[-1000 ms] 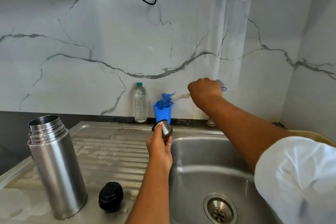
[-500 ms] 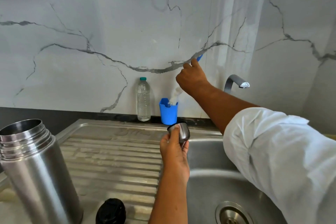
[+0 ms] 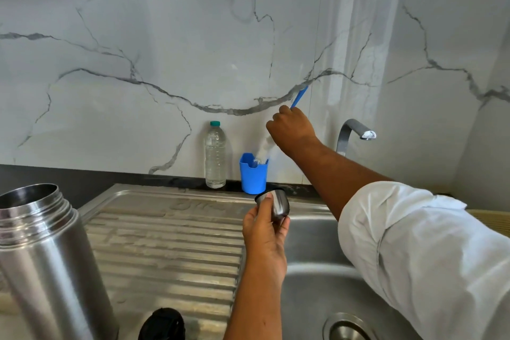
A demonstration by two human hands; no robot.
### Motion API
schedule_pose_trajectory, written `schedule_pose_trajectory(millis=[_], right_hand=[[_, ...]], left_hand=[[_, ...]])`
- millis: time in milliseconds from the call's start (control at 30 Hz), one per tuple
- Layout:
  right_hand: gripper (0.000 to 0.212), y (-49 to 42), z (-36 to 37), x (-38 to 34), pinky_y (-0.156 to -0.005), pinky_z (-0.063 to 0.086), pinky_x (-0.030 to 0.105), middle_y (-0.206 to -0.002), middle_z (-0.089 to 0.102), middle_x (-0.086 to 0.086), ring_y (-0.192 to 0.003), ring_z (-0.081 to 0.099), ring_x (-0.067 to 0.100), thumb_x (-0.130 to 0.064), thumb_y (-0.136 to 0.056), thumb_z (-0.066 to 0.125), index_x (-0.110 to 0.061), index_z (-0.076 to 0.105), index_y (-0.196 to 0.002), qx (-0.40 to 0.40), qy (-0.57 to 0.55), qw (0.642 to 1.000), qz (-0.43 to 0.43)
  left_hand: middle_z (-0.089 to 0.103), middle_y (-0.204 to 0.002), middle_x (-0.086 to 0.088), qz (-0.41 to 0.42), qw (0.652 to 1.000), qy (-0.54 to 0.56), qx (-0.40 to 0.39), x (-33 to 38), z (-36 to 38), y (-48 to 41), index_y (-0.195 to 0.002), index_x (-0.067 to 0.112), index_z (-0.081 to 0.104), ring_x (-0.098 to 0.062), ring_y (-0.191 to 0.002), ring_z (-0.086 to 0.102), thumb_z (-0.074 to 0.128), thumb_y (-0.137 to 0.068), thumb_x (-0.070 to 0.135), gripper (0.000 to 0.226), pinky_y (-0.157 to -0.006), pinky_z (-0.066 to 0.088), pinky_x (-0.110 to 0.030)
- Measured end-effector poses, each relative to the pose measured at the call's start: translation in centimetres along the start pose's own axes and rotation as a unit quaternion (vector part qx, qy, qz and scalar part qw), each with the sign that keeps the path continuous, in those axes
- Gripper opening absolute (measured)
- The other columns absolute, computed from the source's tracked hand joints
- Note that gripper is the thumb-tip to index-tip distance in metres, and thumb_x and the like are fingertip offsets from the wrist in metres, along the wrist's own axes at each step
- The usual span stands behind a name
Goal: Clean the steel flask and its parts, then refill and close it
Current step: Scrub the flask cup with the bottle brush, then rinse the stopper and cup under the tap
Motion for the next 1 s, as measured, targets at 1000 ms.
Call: schedule_pose_trajectory(millis=[1000], right_hand=[[0.053, 19.2, 11.6, 6.5, -0.113, 0.035, 0.041, -0.157, 0.038, 0.022, -0.142, 0.039, 0.039, -0.013, -0.105, 0.045, -0.006, 0.029, -0.155, -0.21, -0.56, 0.75, 0.283]], left_hand=[[0.066, -0.119, -0.008, -0.016, 0.884, -0.459, -0.086, -5.5, 5.7, 1.5, -0.125, 0.015, 0.057, -0.023, -0.105, 0.067, 0.087, -0.082, 0.031, 0.055, -0.079, 0.06, -0.031]])
Point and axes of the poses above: each hand's wrist, its own y-axis away from the middle knuckle, its own z-axis out of the palm, x = y × z, the point moved 6 cm from there along -y, towards the middle knuckle
